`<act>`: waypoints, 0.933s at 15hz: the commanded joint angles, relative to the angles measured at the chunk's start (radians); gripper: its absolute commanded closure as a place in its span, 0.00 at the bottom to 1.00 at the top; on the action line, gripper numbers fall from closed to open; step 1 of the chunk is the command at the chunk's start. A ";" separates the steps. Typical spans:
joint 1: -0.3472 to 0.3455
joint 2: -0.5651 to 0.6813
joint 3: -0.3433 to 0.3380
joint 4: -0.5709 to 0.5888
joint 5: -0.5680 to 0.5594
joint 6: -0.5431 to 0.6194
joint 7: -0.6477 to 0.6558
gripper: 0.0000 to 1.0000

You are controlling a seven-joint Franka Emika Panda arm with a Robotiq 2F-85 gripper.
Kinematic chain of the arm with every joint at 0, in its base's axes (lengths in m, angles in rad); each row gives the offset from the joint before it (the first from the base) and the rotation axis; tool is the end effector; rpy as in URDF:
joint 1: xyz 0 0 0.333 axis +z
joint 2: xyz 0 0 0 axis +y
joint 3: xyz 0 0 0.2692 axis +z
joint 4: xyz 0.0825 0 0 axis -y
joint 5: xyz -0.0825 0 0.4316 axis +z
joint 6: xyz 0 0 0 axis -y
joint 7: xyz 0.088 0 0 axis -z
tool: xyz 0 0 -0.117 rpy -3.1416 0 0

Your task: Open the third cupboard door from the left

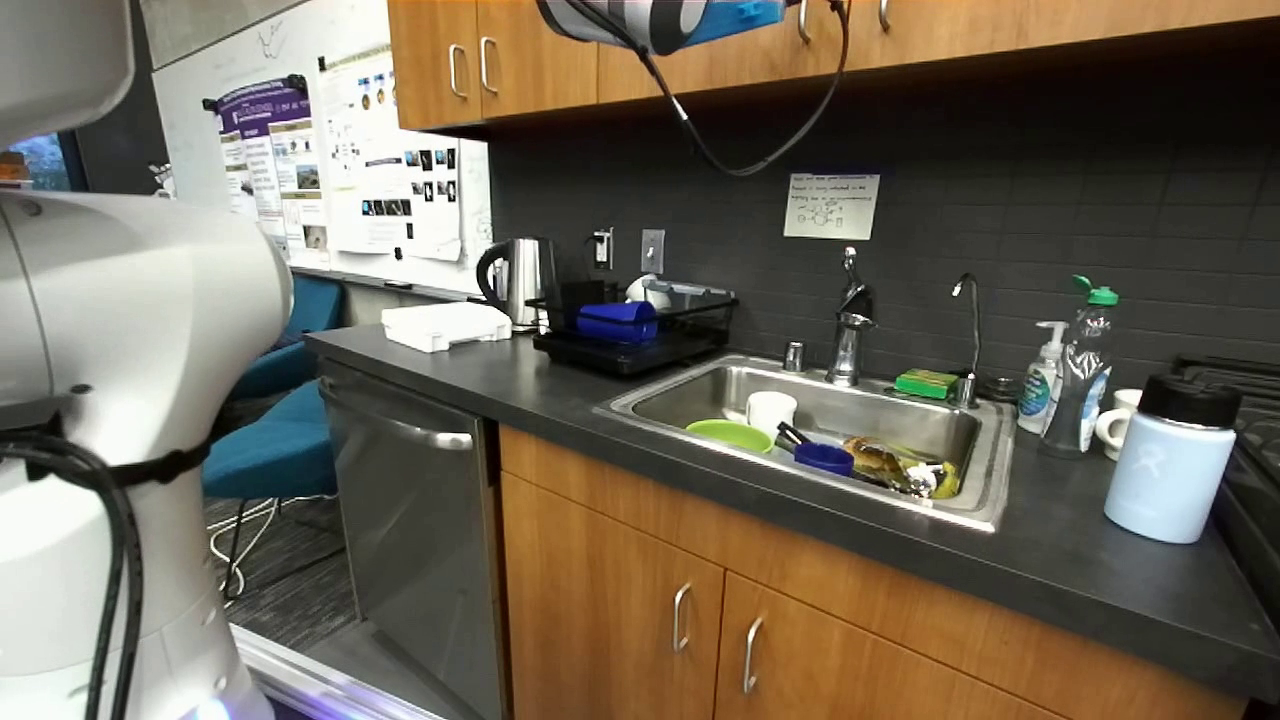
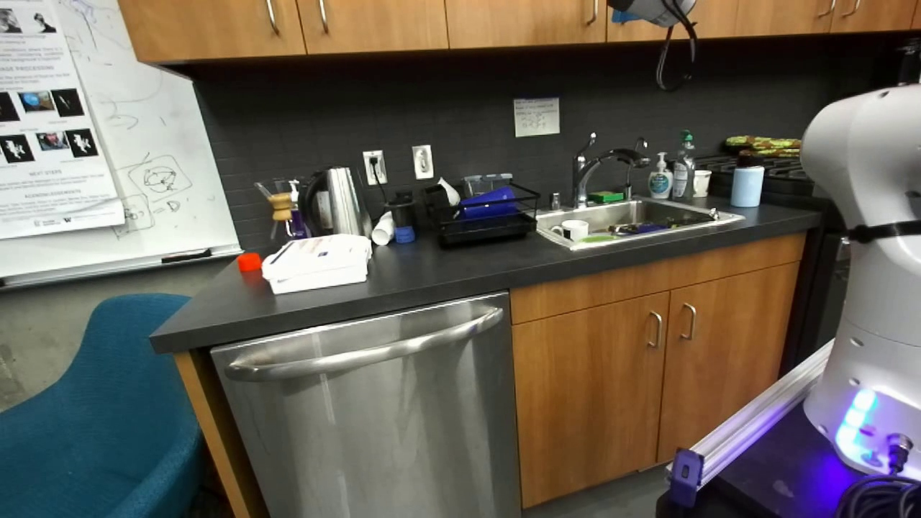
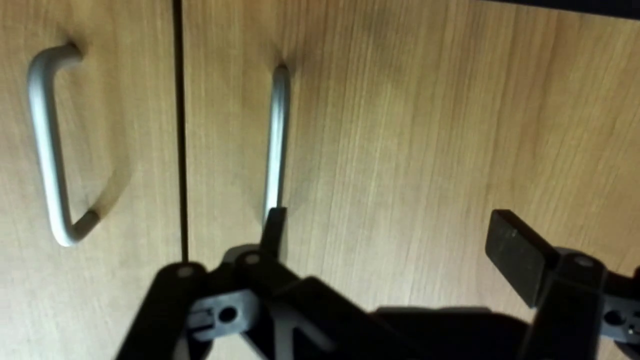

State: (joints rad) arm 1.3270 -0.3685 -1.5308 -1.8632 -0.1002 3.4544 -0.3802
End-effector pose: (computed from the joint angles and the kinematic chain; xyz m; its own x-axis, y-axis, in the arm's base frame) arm 0.5960 -0.2288 0.6390 -0.0223 0.1141 0.9932 -0.1870 -0.9764 0.1079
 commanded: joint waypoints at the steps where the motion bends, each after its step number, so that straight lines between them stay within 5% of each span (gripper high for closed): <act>1: 0.109 0.019 -0.126 0.064 -0.023 0.000 0.022 0.00; 14: 0.392 -0.033 -0.404 0.203 0.011 0.000 -0.038 0.00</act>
State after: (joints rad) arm 1.6574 -0.3782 -1.8830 -1.7072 -0.0998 3.4544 -0.3864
